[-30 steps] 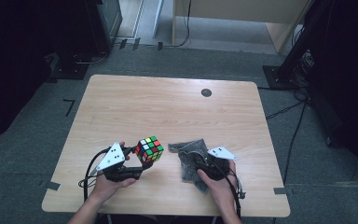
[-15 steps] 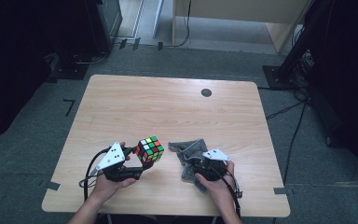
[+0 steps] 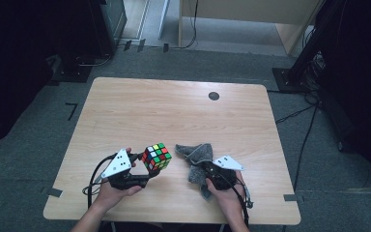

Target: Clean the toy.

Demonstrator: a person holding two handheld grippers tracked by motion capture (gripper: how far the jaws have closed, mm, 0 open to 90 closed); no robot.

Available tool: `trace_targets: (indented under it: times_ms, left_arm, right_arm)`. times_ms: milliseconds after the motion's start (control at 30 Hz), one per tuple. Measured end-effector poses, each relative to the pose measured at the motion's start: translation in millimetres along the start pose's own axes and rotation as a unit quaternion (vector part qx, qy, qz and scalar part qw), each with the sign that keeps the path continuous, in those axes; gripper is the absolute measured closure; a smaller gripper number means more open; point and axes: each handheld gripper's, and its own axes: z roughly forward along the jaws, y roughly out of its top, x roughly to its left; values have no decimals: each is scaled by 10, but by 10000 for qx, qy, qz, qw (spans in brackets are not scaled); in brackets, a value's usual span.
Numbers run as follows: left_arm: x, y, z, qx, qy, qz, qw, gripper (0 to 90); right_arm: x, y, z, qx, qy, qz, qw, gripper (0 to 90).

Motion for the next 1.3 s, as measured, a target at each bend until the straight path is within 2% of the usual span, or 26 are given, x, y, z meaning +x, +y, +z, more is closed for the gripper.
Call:
trace_targets:
  times_ms: [100, 233, 333, 467, 500, 600, 700, 800, 933, 1033, 1133, 1200, 1300]
  left_arm:
    - [-31, -13, 31, 126, 51, 140, 9998, 340]
    - [-101, -23, 91, 276, -6, 330, 9991, 340]
    - [-174, -28, 151, 432, -31, 488, 9979, 341]
    - [-303, -35, 249, 727, -24, 792, 9942, 341]
    - [-337, -32, 261, 749, -48, 864, 9934, 341]
    - [-416, -4, 259, 636, -194, 956, 9932, 342]
    - [-427, 7, 233, 603, -163, 1043, 9926, 342]
    - [-381, 33, 182, 483, -208, 962, 9940, 342]
    - [-326, 51, 151, 412, -214, 824, 9955, 342]
    - [-317, 24, 188, 602, -111, 848, 9945, 341]
    - [-341, 1, 240, 705, -137, 819, 9941, 342]
    - [-381, 7, 258, 688, -199, 835, 9939, 341]
    - [-430, 44, 232, 544, -244, 869, 9944, 341]
  right_arm:
    - [79, 137, -179, -508, 307, 133, 9981, 745]
    - [250, 329, -431, -1142, 785, 105, 9903, 743]
    - [416, 424, -562, -1380, 1143, 60, 9838, 740]
    - [615, 475, -631, -1414, 1534, 18, 9780, 731]
    - [653, 474, -617, -1378, 1590, 1, 9776, 729]
    - [721, 430, -542, -1136, 1623, 96, 9801, 723]
    - [678, 384, -488, -1081, 1597, 261, 9809, 720]
    - [586, 368, -460, -1044, 1305, 272, 9856, 719]
    - [444, 335, -413, -843, 980, 475, 9905, 717]
    - [430, 365, -465, -998, 1062, 606, 9875, 715]
    - [557, 426, -552, -1155, 1288, 473, 9838, 710]
    - [669, 449, -587, -1212, 1420, 341, 9818, 707]
    - [762, 435, -568, -1161, 1406, 229, 9830, 703]
